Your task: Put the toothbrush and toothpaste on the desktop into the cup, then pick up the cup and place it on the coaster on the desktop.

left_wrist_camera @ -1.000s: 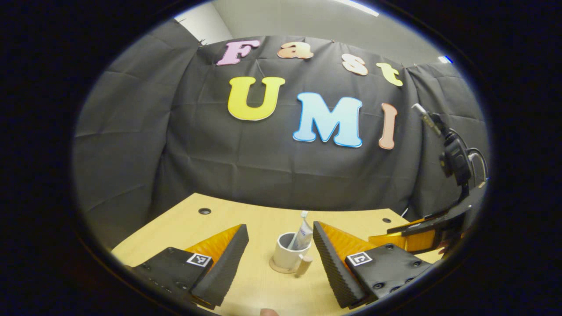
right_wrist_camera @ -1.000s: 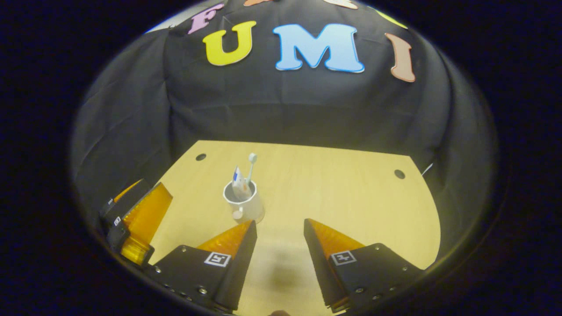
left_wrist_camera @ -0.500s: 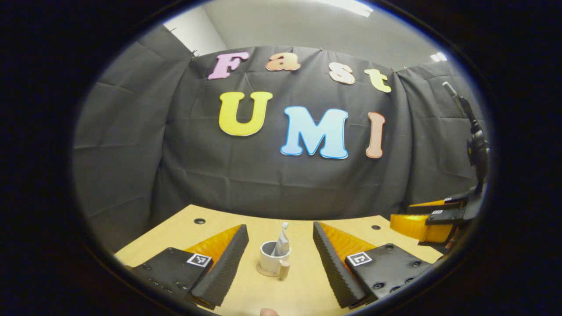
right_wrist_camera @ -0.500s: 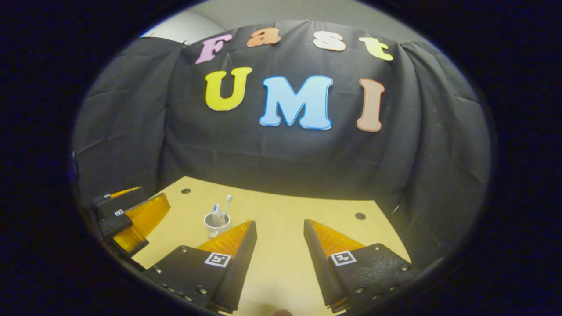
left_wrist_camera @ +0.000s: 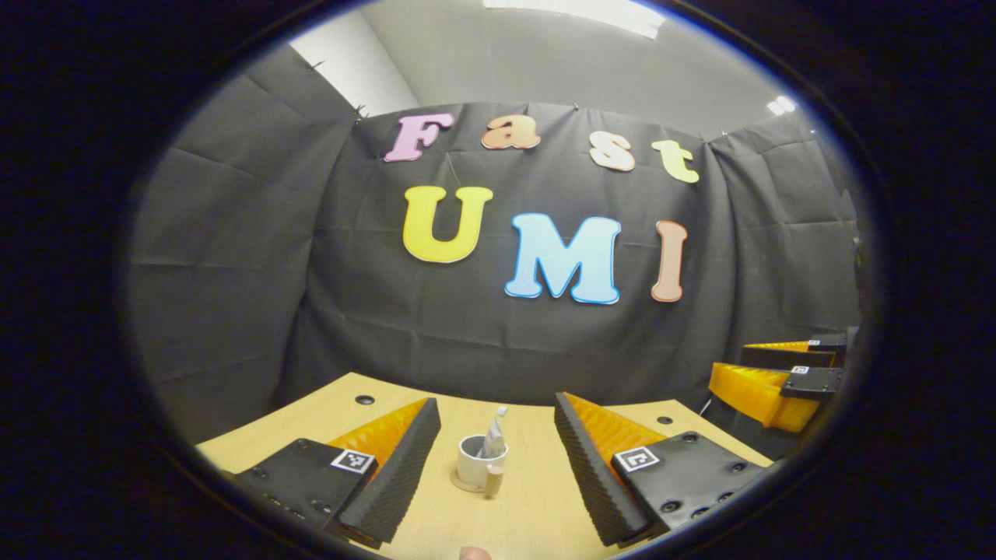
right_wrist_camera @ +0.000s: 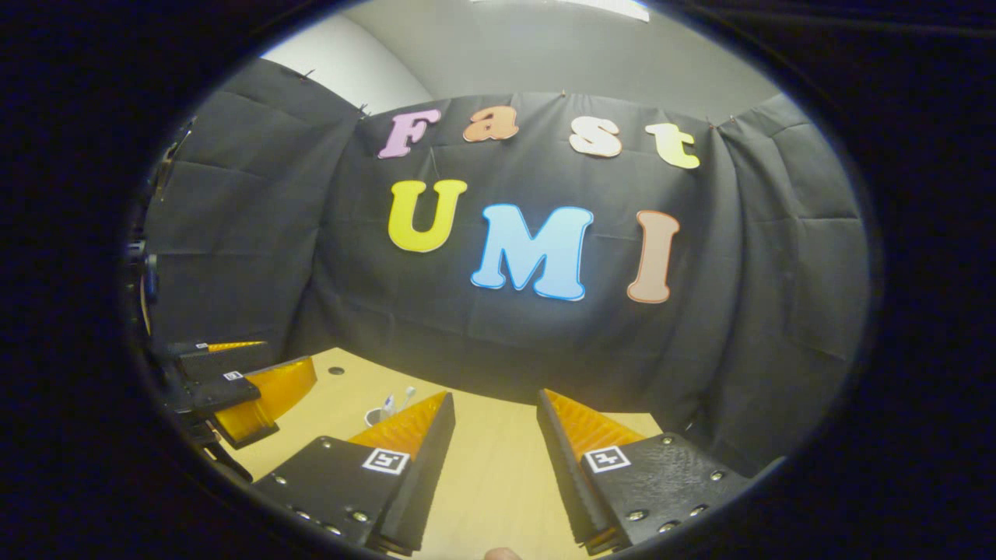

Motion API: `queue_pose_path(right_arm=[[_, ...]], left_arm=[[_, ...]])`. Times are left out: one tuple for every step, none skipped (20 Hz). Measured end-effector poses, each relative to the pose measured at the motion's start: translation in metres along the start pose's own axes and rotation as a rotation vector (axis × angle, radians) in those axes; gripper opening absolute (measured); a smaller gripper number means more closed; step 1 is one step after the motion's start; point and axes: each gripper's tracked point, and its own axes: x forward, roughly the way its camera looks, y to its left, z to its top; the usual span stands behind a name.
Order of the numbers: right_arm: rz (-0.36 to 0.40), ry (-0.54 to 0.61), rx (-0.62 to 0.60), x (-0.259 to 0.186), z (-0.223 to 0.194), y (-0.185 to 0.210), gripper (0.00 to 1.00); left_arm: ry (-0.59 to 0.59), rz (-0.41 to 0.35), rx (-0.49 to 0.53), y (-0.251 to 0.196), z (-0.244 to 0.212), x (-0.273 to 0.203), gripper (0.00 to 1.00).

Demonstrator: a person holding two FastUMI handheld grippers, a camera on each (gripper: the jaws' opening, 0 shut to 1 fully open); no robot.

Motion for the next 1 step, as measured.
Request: queue_pose_path(right_arm=[[0.006, -0.017, -0.004, -0.0023, 0.0027, -0.002, 0.67]], left_arm=[[-0.002, 0.005, 0.003, -0.0027, -0.0008, -0.0021, 0.99]])
